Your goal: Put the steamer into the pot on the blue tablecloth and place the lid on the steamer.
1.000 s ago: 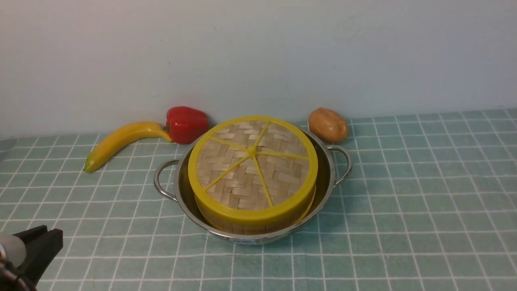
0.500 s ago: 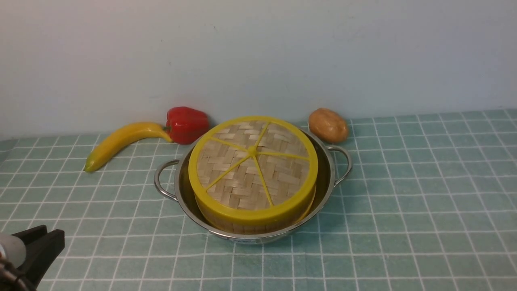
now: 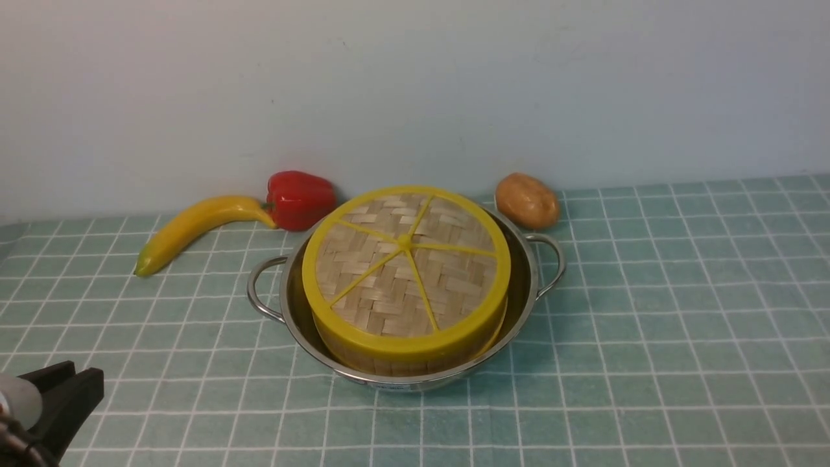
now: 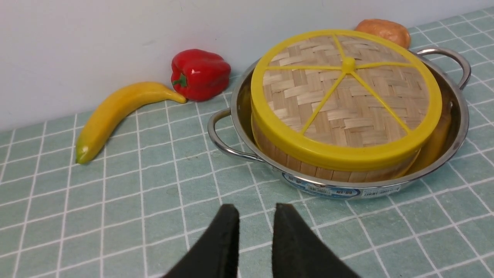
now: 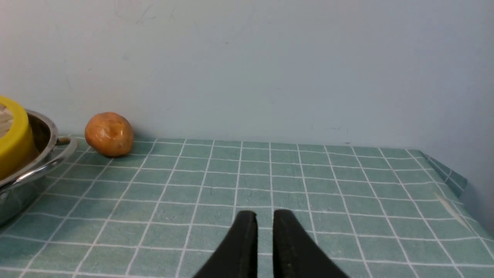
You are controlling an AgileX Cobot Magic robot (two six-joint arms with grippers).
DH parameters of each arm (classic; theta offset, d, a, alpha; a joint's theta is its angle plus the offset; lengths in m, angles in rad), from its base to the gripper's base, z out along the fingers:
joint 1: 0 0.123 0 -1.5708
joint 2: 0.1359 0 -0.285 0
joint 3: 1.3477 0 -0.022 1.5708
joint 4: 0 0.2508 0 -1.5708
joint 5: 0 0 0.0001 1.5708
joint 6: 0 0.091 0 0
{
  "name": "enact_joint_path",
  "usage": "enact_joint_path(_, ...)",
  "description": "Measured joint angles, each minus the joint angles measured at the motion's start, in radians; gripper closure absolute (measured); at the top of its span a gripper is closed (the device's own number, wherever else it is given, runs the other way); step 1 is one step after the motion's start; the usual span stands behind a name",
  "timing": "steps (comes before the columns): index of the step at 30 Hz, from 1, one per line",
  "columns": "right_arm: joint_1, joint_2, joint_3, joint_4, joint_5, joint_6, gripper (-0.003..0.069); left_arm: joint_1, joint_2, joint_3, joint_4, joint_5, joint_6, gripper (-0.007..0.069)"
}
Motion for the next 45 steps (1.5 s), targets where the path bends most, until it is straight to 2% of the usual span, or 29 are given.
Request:
enact_joint_path(6,0.000,-0.004,0.001,0.000,0.001,0.000,0.0532,0.074,-0.150,0.033,0.039,-0.024,0.056,0.0486)
enact_joint_path(7,0.000,-0.004,0.001,0.001,0.001,0.000,0.0519,0.122,-0.236,0.082,0.048,-0.059,0.066,0.0478)
enact_joint_path(10,0.000,-0.005,0.001,0.003,0.001,0.000,0.0504,0.171,-0.333,0.159,0.049,-0.107,0.070,0.0475)
enact_joint_path(15,0.000,-0.005,0.001,0.003,0.001,0.000,0.0480,0.218,-0.418,0.337,0.049,-0.183,0.073,0.0471)
enact_joint_path(22,0.000,-0.005,0.001,0.003,0.001,0.000,0.0452,0.225,-0.420,0.489,0.039,-0.239,0.073,0.0460)
enact_joint_path(45,0.000,-0.005,0.001,0.003,0.001,0.000,0.0417,0.226,-0.420,0.489,0.037,-0.237,0.073,0.0454)
